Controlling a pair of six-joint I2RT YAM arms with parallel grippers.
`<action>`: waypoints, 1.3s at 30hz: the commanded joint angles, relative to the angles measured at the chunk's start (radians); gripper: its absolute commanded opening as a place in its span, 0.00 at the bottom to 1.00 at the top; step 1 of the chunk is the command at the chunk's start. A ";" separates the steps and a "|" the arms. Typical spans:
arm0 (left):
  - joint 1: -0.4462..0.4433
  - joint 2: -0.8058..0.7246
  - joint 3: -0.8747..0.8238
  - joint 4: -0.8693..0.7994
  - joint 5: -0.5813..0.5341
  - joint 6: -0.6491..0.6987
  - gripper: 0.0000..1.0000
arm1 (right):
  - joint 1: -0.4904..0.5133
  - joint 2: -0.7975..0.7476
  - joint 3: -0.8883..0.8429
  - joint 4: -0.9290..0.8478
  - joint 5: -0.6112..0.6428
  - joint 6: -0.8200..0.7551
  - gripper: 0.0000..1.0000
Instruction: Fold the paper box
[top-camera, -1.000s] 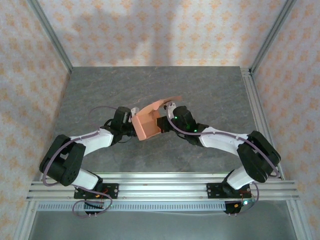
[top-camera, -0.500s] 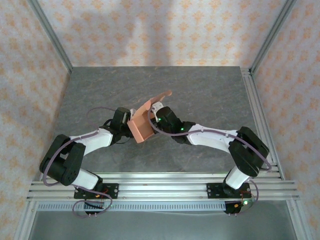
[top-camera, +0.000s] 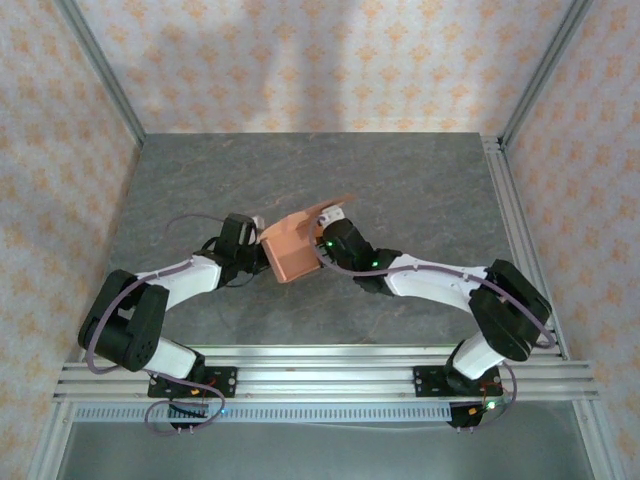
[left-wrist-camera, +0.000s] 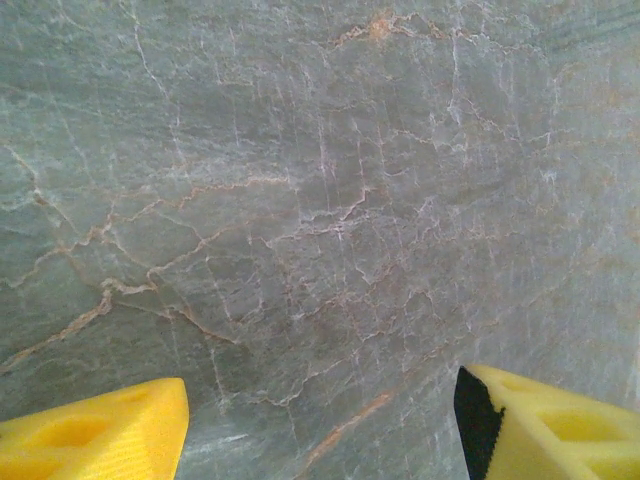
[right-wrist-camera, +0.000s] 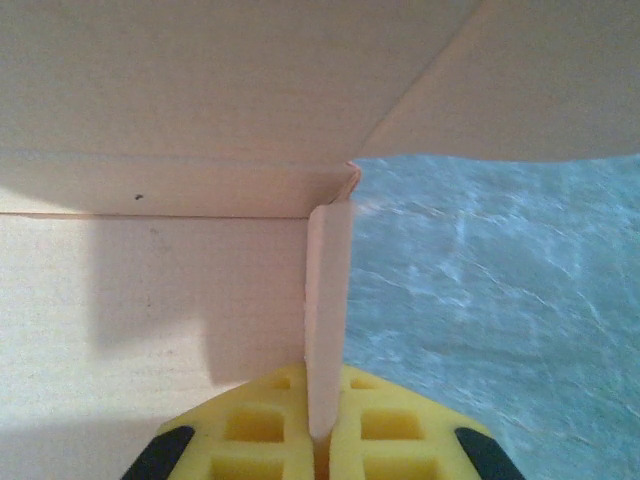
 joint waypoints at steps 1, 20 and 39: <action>0.014 0.005 -0.007 -0.038 -0.071 0.037 0.72 | -0.026 -0.016 -0.033 -0.007 0.072 0.055 0.00; 0.047 -0.344 -0.111 -0.227 -0.410 0.034 0.72 | -0.006 0.323 0.203 -0.417 0.290 0.354 0.00; 0.047 -0.292 -0.094 -0.213 -0.362 0.057 0.74 | -0.062 0.181 0.164 -0.372 0.130 0.324 0.41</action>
